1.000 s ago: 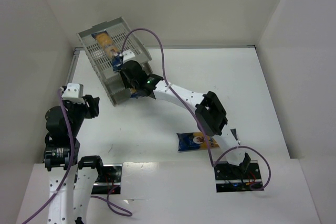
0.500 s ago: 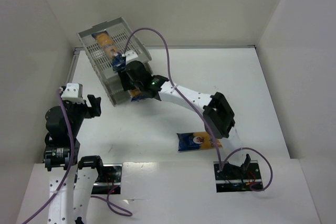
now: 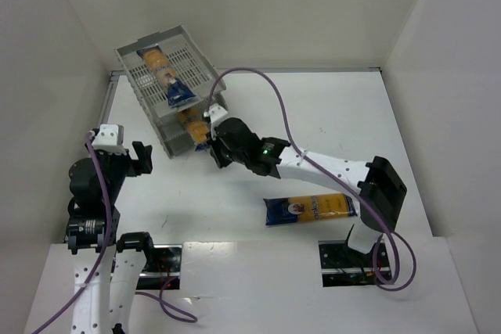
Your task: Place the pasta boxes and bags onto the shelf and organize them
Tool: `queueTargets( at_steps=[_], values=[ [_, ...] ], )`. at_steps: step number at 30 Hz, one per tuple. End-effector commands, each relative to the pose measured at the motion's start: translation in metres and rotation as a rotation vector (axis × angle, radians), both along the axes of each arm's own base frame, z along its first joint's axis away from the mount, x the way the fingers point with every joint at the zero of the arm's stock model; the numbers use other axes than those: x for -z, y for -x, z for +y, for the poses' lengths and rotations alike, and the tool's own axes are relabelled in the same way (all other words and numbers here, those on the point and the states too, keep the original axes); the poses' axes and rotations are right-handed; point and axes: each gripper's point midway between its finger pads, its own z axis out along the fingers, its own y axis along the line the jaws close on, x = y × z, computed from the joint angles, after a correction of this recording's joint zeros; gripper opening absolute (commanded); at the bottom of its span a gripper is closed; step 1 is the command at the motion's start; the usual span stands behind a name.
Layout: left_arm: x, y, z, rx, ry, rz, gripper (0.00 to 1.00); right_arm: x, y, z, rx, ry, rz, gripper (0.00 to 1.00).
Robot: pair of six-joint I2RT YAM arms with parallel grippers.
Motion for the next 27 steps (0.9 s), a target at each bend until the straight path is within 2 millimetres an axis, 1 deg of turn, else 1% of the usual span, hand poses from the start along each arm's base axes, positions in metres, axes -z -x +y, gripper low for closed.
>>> queueTargets(
  at_steps=[1,2,3,4,5,6,7,8,9,10,11,12,13,14,15,16,17,18,19,20,22,23,25,26,27],
  values=[
    [-0.010,-0.002,0.003,-0.015,0.005,-0.046,0.89,0.052,0.024,-0.012,-0.054,0.094,0.122,0.00],
    [-0.010,-0.002,0.001,-0.006,0.006,-0.047,0.89,0.056,0.023,-0.010,-0.054,0.078,0.112,0.00],
    [-0.008,-0.003,0.001,-0.006,0.008,-0.037,0.89,0.056,0.018,-0.009,-0.043,0.069,0.084,0.00],
    [-0.008,-0.004,0.001,-0.006,0.008,-0.037,0.89,0.050,0.013,-0.006,-0.032,0.046,0.061,0.00],
    [-0.008,-0.004,0.001,-0.006,0.008,-0.037,0.89,0.050,0.003,0.005,-0.029,0.040,0.023,0.00],
    [-0.008,-0.004,0.001,-0.006,0.008,-0.037,0.89,0.048,-0.004,0.011,-0.022,0.036,0.003,0.00],
    [-0.008,-0.004,0.001,-0.006,0.008,-0.037,0.89,0.047,-0.018,0.013,-0.007,0.032,-0.010,0.00],
    [-0.008,-0.004,0.001,-0.006,0.008,-0.037,0.89,0.028,-0.032,0.024,-0.008,0.008,-0.051,0.00],
    [-0.013,-0.003,0.003,-0.015,0.005,-0.048,0.89,0.046,-0.044,0.030,0.011,0.042,-0.036,0.00],
    [-0.011,-0.002,0.003,-0.015,0.006,-0.039,0.89,0.045,-0.054,0.035,0.017,0.040,-0.047,0.00],
    [-0.011,-0.002,0.003,-0.014,-0.003,-0.039,0.89,0.027,-0.070,0.043,0.033,0.006,-0.069,0.00],
    [-0.011,-0.002,0.005,-0.024,-0.005,-0.039,0.89,0.042,-0.075,0.052,0.019,0.030,-0.057,0.00],
    [-0.009,-0.002,0.005,-0.024,-0.004,-0.030,0.89,0.041,-0.082,0.054,0.028,0.031,-0.057,0.00],
    [-0.011,0.000,0.005,-0.024,-0.005,-0.039,0.89,0.025,-0.093,0.061,0.044,0.010,-0.096,0.00],
    [-0.011,0.000,0.005,-0.024,-0.005,-0.039,0.89,0.023,-0.100,0.062,0.057,0.024,-0.124,0.00],
    [-0.011,0.000,0.006,-0.035,-0.006,-0.039,0.89,0.033,-0.108,0.064,0.080,0.048,-0.133,0.00],
    [-0.011,0.000,0.006,-0.035,-0.006,-0.039,0.89,0.018,-0.120,0.065,0.132,0.033,-0.170,0.00],
    [-0.011,0.000,0.009,-0.044,-0.007,-0.039,0.89,0.016,-0.131,0.062,0.154,0.046,-0.186,0.00],
    [-0.011,0.000,0.009,-0.044,-0.007,-0.039,0.89,0.025,-0.137,0.065,0.172,0.059,-0.188,0.00],
    [-0.011,0.000,0.009,-0.044,-0.007,-0.039,0.89,0.006,-0.147,0.071,0.203,0.024,-0.222,0.00],
    [-0.011,0.000,0.009,-0.043,-0.016,-0.039,0.89,0.006,-0.146,0.073,0.191,0.020,-0.218,0.00],
    [-0.011,0.000,0.009,-0.043,-0.016,-0.039,0.89,0.000,-0.144,0.072,0.202,-0.003,-0.204,0.00],
    [-0.011,0.000,0.009,-0.043,-0.016,-0.039,0.89,-0.004,-0.134,0.073,0.159,-0.014,-0.189,0.00],
    [-0.011,0.000,0.009,-0.043,-0.016,-0.039,0.89,0.004,-0.127,0.068,0.138,0.001,-0.170,0.01],
    [-0.011,0.000,0.009,-0.043,-0.016,-0.039,0.90,-0.018,-0.118,0.062,0.113,-0.015,-0.184,0.17]
  ],
)
